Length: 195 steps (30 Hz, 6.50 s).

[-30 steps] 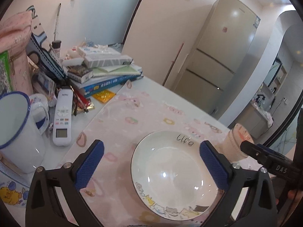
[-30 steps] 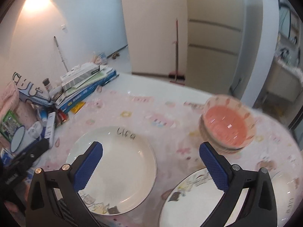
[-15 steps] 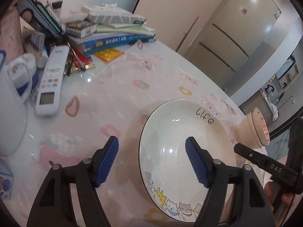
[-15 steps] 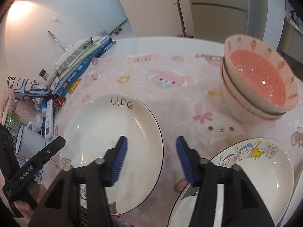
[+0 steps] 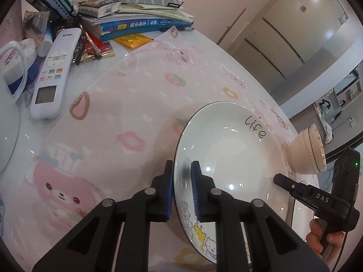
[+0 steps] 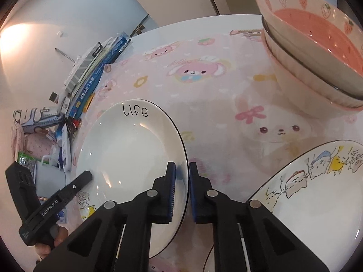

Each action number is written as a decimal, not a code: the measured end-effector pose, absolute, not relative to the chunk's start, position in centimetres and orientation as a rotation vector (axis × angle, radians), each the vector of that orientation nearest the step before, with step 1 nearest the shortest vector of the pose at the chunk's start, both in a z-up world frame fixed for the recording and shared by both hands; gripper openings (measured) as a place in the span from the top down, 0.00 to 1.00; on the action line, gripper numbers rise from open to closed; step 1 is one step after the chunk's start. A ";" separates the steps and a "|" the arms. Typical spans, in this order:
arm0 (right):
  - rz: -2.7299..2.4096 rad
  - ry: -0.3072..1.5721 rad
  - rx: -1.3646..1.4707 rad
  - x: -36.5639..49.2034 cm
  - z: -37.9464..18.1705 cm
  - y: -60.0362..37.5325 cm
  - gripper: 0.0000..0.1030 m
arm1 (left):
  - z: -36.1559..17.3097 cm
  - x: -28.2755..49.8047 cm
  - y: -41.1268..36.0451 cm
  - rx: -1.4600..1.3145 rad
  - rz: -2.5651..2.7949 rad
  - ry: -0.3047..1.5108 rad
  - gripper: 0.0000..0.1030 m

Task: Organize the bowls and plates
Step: 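Lift the white 'Life' plate off the table with both tools, then carry and lower the 'Life' plate onto the other white plate with both tools, then open both tools and release the stacked plate, then move both tools to the cat-printed 'Life' plate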

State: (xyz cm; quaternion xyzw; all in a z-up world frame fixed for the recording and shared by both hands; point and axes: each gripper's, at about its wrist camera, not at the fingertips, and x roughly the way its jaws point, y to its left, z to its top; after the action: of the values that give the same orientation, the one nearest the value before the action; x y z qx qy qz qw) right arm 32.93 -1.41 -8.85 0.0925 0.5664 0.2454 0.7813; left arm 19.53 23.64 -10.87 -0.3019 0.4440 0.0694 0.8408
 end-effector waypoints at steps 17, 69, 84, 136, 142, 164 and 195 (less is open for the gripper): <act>0.523 1.211 0.143 32.4 -7.9 -1.1 0.88 | -10.2 19.4 22.5 -0.555 0.154 0.937 0.89; 0.263 0.969 0.398 20.6 -1.6 -23.3 0.83 | -2.3 19.2 3.2 -0.263 -0.180 0.818 0.87; 0.199 1.025 0.348 21.4 -4.5 -23.5 0.83 | -6.1 19.8 1.7 -0.200 -0.169 0.917 0.87; 0.180 1.047 0.073 21.2 -5.0 -21.3 0.70 | -7.6 19.4 -2.4 0.052 -0.072 0.880 0.30; 0.174 1.040 0.078 21.0 -4.5 -21.5 0.70 | -7.8 19.5 -1.9 0.027 -0.072 0.890 0.26; 0.003 0.799 0.193 19.8 -0.1 -26.7 0.42 | -2.0 15.7 -4.9 0.051 -0.201 0.651 0.20; -0.522 0.739 0.590 18.0 -2.0 -42.4 0.34 | -3.4 28.9 -22.5 0.095 -0.416 1.004 0.16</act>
State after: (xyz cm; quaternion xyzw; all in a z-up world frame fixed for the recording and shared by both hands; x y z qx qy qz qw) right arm 17.96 -42.44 -1.97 0.2810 0.3518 -0.2486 0.8576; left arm 28.92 -22.51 -3.35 0.0450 0.4775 -0.1980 0.8548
